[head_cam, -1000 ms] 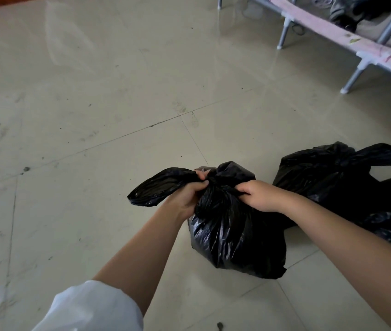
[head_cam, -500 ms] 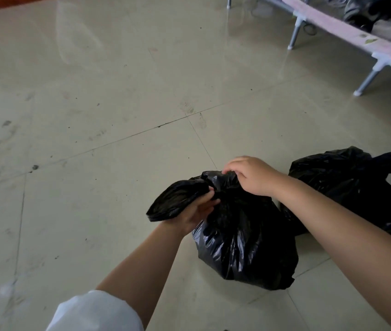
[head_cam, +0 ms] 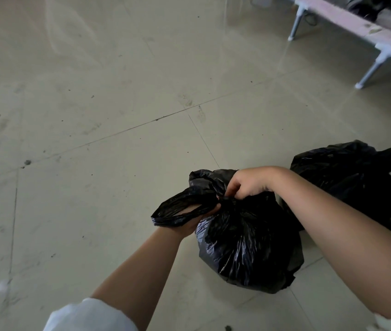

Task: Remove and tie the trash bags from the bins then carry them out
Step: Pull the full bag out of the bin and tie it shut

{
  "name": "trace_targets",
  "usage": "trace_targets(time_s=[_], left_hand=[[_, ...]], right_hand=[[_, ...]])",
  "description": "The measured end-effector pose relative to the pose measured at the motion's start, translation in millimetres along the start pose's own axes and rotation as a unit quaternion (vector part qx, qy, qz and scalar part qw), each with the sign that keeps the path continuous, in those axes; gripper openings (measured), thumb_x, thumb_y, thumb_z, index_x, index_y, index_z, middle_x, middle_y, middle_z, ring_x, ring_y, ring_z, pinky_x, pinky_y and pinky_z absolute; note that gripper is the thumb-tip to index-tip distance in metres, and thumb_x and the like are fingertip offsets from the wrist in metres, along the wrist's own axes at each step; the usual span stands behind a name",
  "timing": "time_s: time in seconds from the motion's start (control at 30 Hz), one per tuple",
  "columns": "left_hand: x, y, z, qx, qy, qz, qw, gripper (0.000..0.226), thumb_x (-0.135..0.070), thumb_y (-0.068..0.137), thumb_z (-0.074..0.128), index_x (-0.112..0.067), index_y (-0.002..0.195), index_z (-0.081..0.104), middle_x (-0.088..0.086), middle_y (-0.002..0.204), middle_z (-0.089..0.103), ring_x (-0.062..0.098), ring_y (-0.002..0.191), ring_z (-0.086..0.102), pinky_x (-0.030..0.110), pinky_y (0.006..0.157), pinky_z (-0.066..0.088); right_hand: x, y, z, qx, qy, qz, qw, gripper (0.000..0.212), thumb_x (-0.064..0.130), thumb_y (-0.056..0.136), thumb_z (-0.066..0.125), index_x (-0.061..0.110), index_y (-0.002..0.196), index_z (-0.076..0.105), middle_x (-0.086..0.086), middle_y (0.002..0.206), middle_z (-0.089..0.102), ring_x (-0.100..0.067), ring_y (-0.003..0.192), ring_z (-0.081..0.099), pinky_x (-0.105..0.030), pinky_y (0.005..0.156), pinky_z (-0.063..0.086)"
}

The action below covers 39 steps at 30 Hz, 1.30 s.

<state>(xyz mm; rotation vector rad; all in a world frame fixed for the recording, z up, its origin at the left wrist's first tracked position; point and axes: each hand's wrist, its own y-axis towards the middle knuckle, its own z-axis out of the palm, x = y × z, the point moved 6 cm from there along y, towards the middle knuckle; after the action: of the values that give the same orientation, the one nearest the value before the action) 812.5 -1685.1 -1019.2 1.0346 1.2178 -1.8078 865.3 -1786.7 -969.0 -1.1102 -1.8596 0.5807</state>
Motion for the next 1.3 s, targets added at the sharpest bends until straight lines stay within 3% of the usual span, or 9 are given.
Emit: trace_targets(time_s=[0.13,0.4,0.57,0.73,0.9,1.0,1.13,1.23,1.3], left_hand=[[-4,-3,3,0.026,0.009,0.007,1.0,0.025,0.009,0.083,0.058,-0.013,0.071,0.061,-0.017,0.062,0.066,-0.006,0.067,0.063,0.009,0.068,0.051],[-16,0,6,-0.004,-0.008,0.002,1.0,0.027,0.009,0.091,0.046,-0.014,0.096,0.058,-0.008,0.09,0.065,-0.009,0.08,0.065,0.008,0.073,0.051],[-22,4,11,-0.043,-0.118,-0.026,0.992,0.03,0.004,0.092,0.045,-0.019,0.079,0.058,-0.013,0.063,0.068,-0.006,0.055,0.063,0.008,0.059,0.052],[-27,11,10,-0.08,-0.27,-0.051,0.958,0.022,-0.013,0.095,0.042,-0.012,0.082,0.06,-0.005,0.056,0.069,0.008,0.056,0.062,0.023,0.069,0.045],[-32,14,19,-0.071,-0.31,-0.071,0.945,0.026,-0.017,0.096,0.039,-0.007,0.085,0.06,0.003,0.059,0.07,0.017,0.068,0.063,0.028,0.066,0.052],[-37,13,19,-0.099,-0.311,-0.06,0.943,0.025,-0.013,0.096,0.039,-0.006,0.081,0.058,0.002,0.053,0.069,0.011,0.048,0.067,0.02,0.049,0.056],[-39,13,14,-0.133,-0.322,-0.068,0.935,0.026,-0.012,0.096,0.039,-0.007,0.078,0.058,0.002,0.052,0.068,0.012,0.049,0.066,0.025,0.057,0.055],[-45,13,11,-0.155,-0.372,-0.045,0.914,0.033,-0.008,0.092,0.026,-0.007,0.069,0.051,0.003,0.048,0.065,0.017,0.056,0.062,0.026,0.062,0.05],[-51,11,15,-0.157,-0.393,-0.035,0.905,0.034,-0.007,0.088,0.021,-0.008,0.061,0.041,0.004,0.041,0.054,0.022,0.057,0.054,0.028,0.065,0.043]], right_hand=[[-1,-2,0,0.006,-0.04,0.013,0.999,0.032,0.006,0.087,0.05,0.008,0.116,0.062,0.001,0.095,0.056,-0.011,0.089,0.049,-0.01,0.064,0.035],[-3,-13,-23,-0.143,0.016,-0.005,0.99,0.027,0.007,0.085,0.049,0.006,0.105,0.066,-0.003,0.091,0.058,-0.015,0.085,0.051,-0.018,0.063,0.038],[9,-29,-30,-0.25,-0.138,-0.065,0.956,0.026,0.005,0.088,0.042,0.002,0.102,0.063,-0.014,0.109,0.062,-0.028,0.103,0.055,-0.033,0.088,0.042],[0,-42,-31,-0.259,-0.126,-0.062,0.956,0.022,0.006,0.09,0.041,0.003,0.1,0.06,-0.011,0.102,0.062,-0.024,0.097,0.055,-0.026,0.077,0.036],[-10,-44,-28,-0.247,0.059,-0.049,0.966,0.03,0.003,0.082,0.053,0.024,0.061,0.046,0.006,0.063,0.046,-0.003,0.056,0.043,-0.016,0.051,0.032],[-18,-44,-25,-0.275,0.199,-0.063,0.939,0.035,-0.001,0.083,0.053,0.025,0.06,0.049,0.009,0.062,0.047,0.005,0.053,0.047,-0.007,0.054,0.035],[-29,-42,-24,-0.311,0.339,-0.07,0.885,0.036,-0.009,0.085,0.05,0.021,0.065,0.053,0.003,0.065,0.051,0.002,0.055,0.048,-0.009,0.056,0.037],[-28,-48,-31,-0.39,0.214,-0.065,0.893,0.034,-0.012,0.083,0.044,0.015,0.066,0.057,-0.001,0.066,0.054,0.002,0.048,0.049,-0.004,0.048,0.035],[-18,-56,-37,-0.452,0.048,-0.092,0.886,0.029,-0.013,0.079,0.04,0.001,0.071,0.064,-0.015,0.073,0.062,-0.018,0.065,0.055,-0.006,0.059,0.035]])
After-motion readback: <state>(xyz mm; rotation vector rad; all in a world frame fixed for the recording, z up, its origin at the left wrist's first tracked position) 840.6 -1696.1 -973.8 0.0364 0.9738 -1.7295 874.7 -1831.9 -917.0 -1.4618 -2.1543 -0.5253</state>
